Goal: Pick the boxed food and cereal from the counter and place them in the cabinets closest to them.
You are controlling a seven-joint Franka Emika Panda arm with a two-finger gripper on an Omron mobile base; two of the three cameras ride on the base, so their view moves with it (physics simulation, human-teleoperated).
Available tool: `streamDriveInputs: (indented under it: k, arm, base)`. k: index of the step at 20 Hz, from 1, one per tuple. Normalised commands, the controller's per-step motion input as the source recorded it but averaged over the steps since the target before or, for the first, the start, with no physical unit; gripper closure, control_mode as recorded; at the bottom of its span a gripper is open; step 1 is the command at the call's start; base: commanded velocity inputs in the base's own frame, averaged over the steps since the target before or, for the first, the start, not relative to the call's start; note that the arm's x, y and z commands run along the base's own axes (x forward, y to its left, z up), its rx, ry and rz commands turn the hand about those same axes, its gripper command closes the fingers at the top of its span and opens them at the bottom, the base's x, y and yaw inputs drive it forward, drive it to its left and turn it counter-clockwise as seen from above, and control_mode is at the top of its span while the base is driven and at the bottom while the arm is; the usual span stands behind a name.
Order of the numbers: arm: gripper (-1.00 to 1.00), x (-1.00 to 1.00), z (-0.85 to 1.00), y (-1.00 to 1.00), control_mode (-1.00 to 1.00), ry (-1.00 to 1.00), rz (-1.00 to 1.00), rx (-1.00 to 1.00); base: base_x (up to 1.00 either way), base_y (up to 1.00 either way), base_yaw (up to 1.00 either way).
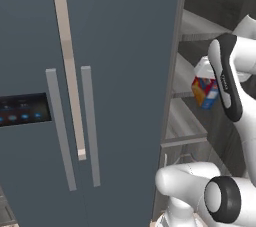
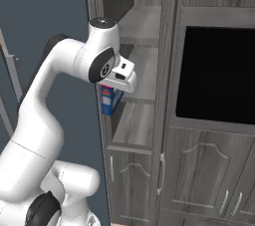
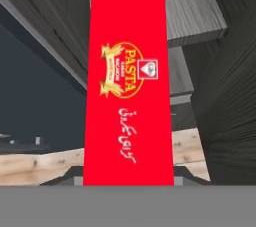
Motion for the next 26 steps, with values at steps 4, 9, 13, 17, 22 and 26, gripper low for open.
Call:
streamDriveInputs:
  k: [4,9,13,17,22,26]
  arm:
    - [1.0,0.21,0.0,-0.07,-1.0,-0.04,0.0,0.0]
    - [1.0,0.26,0.0,-0.07,-1.0,-0.05,0.0,0.0]
    - [1.0,0.28,0.0,-0.05,-1.0,-0.07,0.0,0.0]
    - [1.0,0.16,0.0,-0.01,-1.0,-0.09,0.01,-0.01]
    - [1.0,0.04,0.0,-0.03,-1.0,-0.09,0.03,-0.01]
    - [1.0,0.02,0.0,-0.03,-1.0,-0.08,0.03,-0.01]
  base:
    - [0.0,0.0,0.0]
    - [0.0,0.0,0.0]
    - [0.0,0.0,0.0]
    - [0.0,0.0,0.0]
    - [0.0,0.0,0.0]
    - [0.0,0.0,0.0]
